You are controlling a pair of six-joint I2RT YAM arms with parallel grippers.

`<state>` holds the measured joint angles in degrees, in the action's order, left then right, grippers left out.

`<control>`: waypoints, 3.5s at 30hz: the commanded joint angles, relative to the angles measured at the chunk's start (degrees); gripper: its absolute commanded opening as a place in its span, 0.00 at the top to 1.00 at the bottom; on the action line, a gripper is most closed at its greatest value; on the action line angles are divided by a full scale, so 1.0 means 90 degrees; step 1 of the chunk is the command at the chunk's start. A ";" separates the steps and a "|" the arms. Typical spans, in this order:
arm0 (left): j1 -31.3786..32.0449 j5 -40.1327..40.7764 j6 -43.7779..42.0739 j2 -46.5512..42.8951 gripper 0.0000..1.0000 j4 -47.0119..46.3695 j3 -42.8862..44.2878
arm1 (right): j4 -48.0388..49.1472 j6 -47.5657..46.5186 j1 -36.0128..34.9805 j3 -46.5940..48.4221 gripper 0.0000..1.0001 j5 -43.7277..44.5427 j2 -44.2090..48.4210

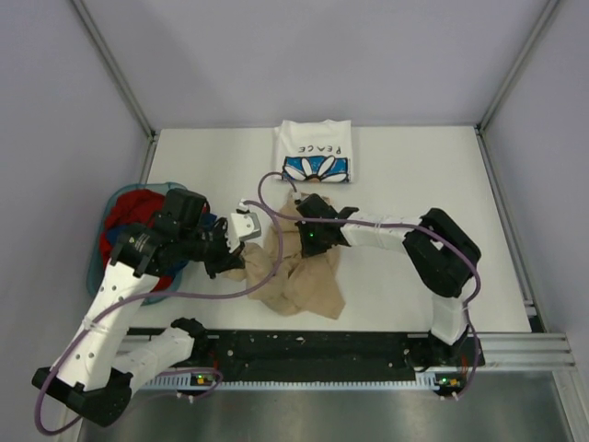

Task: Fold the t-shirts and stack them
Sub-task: Flatten out the tshirt

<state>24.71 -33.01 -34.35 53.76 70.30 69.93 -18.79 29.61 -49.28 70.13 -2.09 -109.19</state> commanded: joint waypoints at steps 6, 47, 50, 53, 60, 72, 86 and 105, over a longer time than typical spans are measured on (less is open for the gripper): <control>-0.0070 0.1080 0.0145 -0.0221 1.00 -0.0058 0.0209 | 0.0115 -0.0506 0.1089 -0.1072 1.00 -0.0197 0.2461; -0.0548 0.2927 0.0760 0.1264 1.00 -0.0605 0.1361 | -0.0169 -0.1132 0.2624 -0.2459 0.98 -0.1134 0.6177; -0.0539 0.2848 0.0702 0.0942 1.00 -0.0653 0.1254 | -0.0178 -0.0868 0.2322 -0.2849 0.68 -0.0932 0.5445; -0.0538 0.2916 0.0662 0.0678 1.00 -0.0673 0.1029 | -0.0081 -0.0625 0.2057 -0.3055 0.43 -0.0832 0.4761; -0.0538 0.2995 0.0662 0.0453 1.00 -0.0673 0.0794 | 0.1118 0.0069 0.2047 -0.3562 0.27 -0.2138 0.3501; -0.0607 0.4682 0.0682 0.0316 1.00 -0.0994 0.1233 | 0.1142 0.0149 0.2184 -0.2922 1.00 -0.3576 0.4355; -0.0889 0.5992 0.0213 0.4080 0.49 -0.3036 0.2821 | -0.0130 -0.0068 0.2838 -0.0332 1.00 -0.3557 0.6303; -0.0831 0.0553 -0.0471 0.2085 0.19 -0.2802 0.1224 | 0.2720 0.2080 0.2868 0.3649 1.00 -0.4522 0.4409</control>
<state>17.19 -18.52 -35.14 78.41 50.48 84.03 -9.06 41.71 -24.03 87.92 -36.34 -65.08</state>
